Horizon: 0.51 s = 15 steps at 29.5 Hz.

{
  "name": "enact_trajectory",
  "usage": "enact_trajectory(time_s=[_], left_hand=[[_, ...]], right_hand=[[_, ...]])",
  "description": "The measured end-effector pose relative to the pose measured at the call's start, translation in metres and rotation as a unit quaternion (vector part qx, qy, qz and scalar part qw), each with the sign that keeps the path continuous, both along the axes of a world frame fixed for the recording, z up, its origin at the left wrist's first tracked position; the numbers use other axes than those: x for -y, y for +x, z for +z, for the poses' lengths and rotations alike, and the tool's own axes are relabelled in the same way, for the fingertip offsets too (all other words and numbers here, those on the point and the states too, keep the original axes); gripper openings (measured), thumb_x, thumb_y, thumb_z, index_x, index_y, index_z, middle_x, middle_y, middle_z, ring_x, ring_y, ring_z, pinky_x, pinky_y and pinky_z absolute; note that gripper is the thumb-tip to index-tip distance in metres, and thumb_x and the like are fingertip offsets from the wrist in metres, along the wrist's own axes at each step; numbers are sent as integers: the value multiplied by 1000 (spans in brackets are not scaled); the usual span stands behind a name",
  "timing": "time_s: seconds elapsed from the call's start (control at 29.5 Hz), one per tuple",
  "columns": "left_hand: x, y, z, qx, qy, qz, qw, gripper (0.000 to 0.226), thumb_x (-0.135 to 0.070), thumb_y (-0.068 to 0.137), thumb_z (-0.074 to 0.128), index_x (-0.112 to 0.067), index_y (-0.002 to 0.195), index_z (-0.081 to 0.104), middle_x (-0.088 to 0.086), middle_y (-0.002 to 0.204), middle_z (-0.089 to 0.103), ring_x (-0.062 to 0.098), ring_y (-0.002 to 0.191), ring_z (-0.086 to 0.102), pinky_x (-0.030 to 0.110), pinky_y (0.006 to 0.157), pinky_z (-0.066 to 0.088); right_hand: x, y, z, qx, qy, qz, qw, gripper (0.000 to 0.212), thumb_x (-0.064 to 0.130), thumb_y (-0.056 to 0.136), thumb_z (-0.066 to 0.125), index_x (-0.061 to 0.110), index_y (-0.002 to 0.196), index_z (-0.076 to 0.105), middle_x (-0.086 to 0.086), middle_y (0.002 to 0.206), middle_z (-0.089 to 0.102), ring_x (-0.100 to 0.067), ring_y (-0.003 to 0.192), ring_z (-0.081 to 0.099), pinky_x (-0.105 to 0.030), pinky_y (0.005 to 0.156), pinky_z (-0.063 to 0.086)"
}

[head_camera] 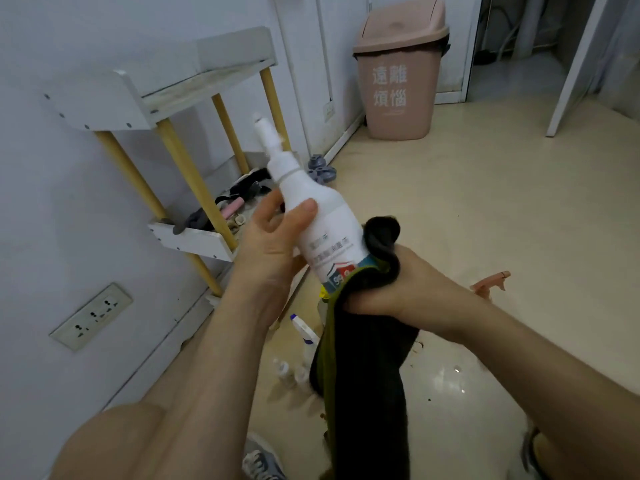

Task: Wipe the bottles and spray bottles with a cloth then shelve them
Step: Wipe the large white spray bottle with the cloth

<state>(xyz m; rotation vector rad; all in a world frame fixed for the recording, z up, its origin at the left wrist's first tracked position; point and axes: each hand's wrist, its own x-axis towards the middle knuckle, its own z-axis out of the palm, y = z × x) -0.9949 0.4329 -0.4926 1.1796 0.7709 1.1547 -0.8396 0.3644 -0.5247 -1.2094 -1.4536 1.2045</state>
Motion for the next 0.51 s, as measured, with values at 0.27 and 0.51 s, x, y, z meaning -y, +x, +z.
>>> enact_trajectory(time_s=[0.27, 0.51], left_hand=[[5, 13, -5, 110, -20, 144, 983, 37, -6, 67, 77, -15, 98, 60, 6, 88, 68, 23, 77, 68, 43, 71, 60], [-10, 4, -9, 181, -74, 75, 978, 79, -26, 59, 79, -6, 131, 51, 13, 104, 66, 28, 93, 66, 44, 79, 57]], right_hand=[[2, -11, -13, -2, 42, -104, 994, 35, 47, 64, 76, 32, 95, 66, 10, 89, 73, -9, 86, 71, -35, 80, 58], [3, -12, -18, -330, -121, -89, 932, 35, 36, 78, 66, 18, 109, 65, -7, 99, 76, -20, 90, 73, -33, 74, 59]])
